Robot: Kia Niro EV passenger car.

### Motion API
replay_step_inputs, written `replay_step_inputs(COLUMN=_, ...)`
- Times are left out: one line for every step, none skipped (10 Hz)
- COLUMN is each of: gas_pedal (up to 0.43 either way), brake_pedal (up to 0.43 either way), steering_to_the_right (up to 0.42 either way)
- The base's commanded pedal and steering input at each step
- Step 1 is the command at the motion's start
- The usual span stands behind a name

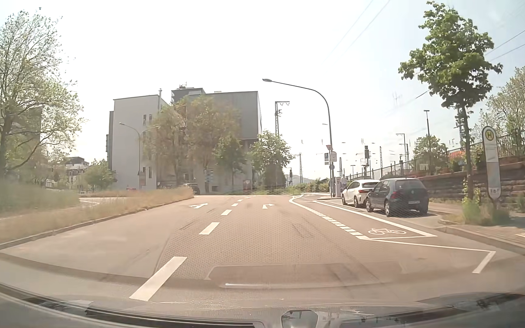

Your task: Follow the waypoints while adhering to traffic rules and regulations

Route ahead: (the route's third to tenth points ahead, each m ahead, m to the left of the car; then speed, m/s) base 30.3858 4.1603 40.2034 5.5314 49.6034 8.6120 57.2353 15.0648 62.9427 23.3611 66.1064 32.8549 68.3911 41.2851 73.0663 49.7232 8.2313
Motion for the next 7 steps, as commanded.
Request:
replay_step_inputs(gas_pedal=0.098, brake_pedal=0.000, steering_to_the_right=-0.002)
replay_step_inputs(gas_pedal=0.098, brake_pedal=0.000, steering_to_the_right=-0.001)
replay_step_inputs(gas_pedal=0.098, brake_pedal=0.000, steering_to_the_right=-0.001)
replay_step_inputs(gas_pedal=0.098, brake_pedal=0.000, steering_to_the_right=-0.001)
replay_step_inputs(gas_pedal=0.098, brake_pedal=0.000, steering_to_the_right=-0.001)
replay_step_inputs(gas_pedal=0.098, brake_pedal=0.000, steering_to_the_right=0.000)
replay_step_inputs(gas_pedal=0.098, brake_pedal=0.000, steering_to_the_right=0.000)
